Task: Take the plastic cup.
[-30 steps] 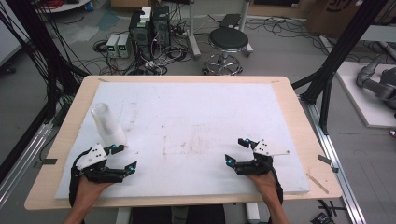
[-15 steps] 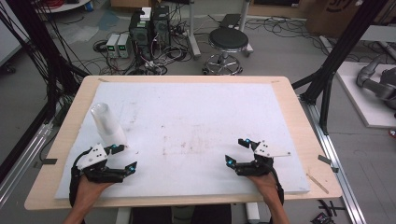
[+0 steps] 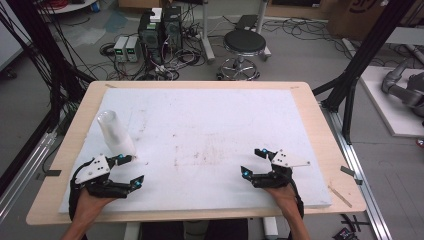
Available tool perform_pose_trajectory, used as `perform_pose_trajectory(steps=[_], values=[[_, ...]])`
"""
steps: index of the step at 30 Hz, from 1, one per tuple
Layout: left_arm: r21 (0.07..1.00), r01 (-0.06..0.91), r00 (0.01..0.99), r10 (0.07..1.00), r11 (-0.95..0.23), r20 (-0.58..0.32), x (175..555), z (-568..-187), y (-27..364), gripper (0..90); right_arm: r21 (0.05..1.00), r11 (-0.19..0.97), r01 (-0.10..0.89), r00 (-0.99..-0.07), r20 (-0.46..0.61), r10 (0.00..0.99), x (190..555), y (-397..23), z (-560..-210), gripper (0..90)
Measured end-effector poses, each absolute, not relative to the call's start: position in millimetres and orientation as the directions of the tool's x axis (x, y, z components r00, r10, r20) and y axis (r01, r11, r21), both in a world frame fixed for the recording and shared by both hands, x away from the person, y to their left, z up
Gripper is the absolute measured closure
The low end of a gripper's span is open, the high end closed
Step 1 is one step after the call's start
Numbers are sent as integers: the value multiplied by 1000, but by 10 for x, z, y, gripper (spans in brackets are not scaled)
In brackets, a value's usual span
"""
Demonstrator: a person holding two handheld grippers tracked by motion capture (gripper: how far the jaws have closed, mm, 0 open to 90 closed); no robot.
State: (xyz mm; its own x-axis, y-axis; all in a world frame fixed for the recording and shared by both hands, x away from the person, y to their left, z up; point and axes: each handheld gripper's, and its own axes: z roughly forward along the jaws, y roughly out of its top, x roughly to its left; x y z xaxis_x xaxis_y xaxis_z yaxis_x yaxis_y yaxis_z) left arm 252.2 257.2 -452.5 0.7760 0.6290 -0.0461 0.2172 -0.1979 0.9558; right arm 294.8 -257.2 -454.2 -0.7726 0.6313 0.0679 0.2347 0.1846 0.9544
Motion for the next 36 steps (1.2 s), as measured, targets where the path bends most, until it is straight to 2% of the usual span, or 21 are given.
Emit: perform_pose_trajectory(steps=[8, 22, 29, 36], values=[[974, 174, 796, 603, -147, -51, 2392, -4269, 2733, 155, 952, 182, 246, -769, 77, 634, 2966, -2576, -4542, 141], [990, 91, 773, 634, -105, -4, 2435, -3705, 3131, 150, 949, 182, 259, -768, 88, 634, 2980, -2576, -4543, 142], [991, 94, 750, 661, -95, -7, 2660, -3551, 3396, 129, 949, 186, 256, -766, 81, 638, 2976, -2571, -4542, 141], [986, 105, 760, 650, -127, 3, 2923, -3461, 3472, 127, 942, 188, 276, -759, 94, 644, 2991, -2563, -4543, 142]])
